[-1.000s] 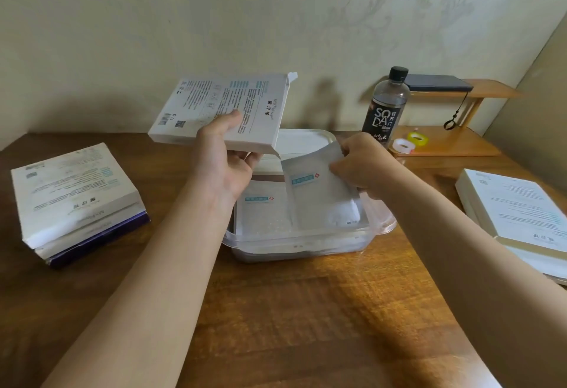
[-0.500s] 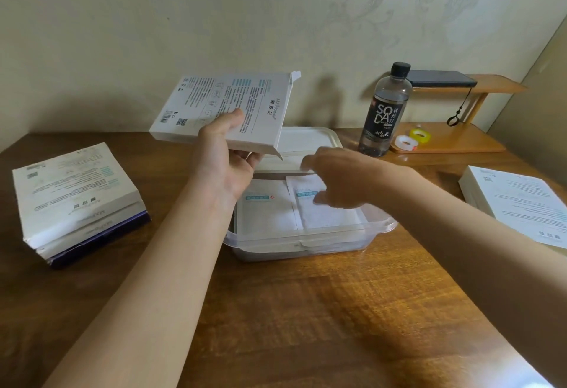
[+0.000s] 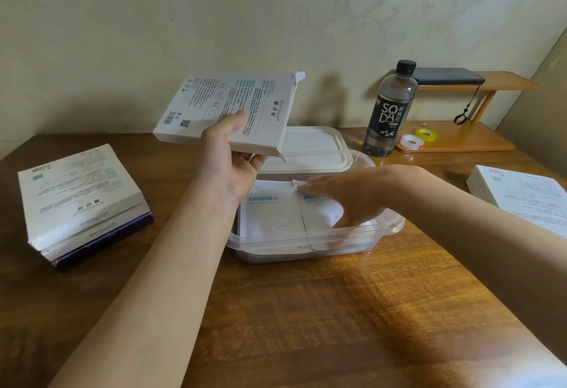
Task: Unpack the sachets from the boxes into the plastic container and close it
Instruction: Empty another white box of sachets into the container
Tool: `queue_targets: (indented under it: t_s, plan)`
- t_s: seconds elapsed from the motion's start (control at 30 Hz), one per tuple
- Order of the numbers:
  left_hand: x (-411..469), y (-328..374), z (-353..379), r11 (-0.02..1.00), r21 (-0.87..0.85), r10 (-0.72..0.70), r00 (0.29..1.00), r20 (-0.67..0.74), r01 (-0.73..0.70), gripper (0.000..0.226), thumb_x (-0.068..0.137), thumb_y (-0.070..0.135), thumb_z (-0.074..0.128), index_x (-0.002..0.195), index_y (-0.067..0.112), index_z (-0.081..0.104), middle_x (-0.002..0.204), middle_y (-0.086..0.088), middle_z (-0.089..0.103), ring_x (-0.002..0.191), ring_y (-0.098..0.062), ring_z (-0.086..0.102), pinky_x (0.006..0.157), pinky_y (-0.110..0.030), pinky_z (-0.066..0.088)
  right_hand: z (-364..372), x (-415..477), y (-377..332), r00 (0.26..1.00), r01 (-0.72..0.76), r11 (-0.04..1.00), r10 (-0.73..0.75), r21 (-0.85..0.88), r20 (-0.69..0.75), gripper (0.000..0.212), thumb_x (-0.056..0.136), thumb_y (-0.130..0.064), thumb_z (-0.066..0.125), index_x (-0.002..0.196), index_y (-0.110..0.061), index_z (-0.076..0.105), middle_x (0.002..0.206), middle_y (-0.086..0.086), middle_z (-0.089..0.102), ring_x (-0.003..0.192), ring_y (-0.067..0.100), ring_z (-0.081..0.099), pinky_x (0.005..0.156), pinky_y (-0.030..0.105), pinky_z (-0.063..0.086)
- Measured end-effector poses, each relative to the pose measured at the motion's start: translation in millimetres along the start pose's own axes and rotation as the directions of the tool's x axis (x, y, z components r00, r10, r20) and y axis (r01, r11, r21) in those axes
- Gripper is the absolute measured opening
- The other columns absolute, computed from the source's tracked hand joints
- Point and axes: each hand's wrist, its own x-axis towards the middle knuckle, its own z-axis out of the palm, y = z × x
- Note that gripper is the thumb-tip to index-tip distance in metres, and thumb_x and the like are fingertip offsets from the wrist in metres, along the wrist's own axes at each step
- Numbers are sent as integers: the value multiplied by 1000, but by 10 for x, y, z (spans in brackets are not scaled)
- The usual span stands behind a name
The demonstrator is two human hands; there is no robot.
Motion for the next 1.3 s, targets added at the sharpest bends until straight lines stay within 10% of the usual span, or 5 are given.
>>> queue_targets:
  t_s: [1.13,1.3]
  plan:
    - [-17,7,9,999,14,-38,999,-4,38,21,93,11,62,108,24,67,89,0,78,81,-17,75,55,-27,56,14,34,-120,1000,1,1000,0,23,-26,105,81,-63,68,159,-36,3,167,-11,7,153,20,15,121,45,19]
    - [2,41,2,998,52,-24,1000,14,24,27,92,12,63,116,25,67,99,-2,78,88,-20,74,57,-28,57,-278,-185,-47,884,55,924,131,377,-449,61,86,-42,73,141,-27,51,140,-3,57,121,15,58,105,34,47]
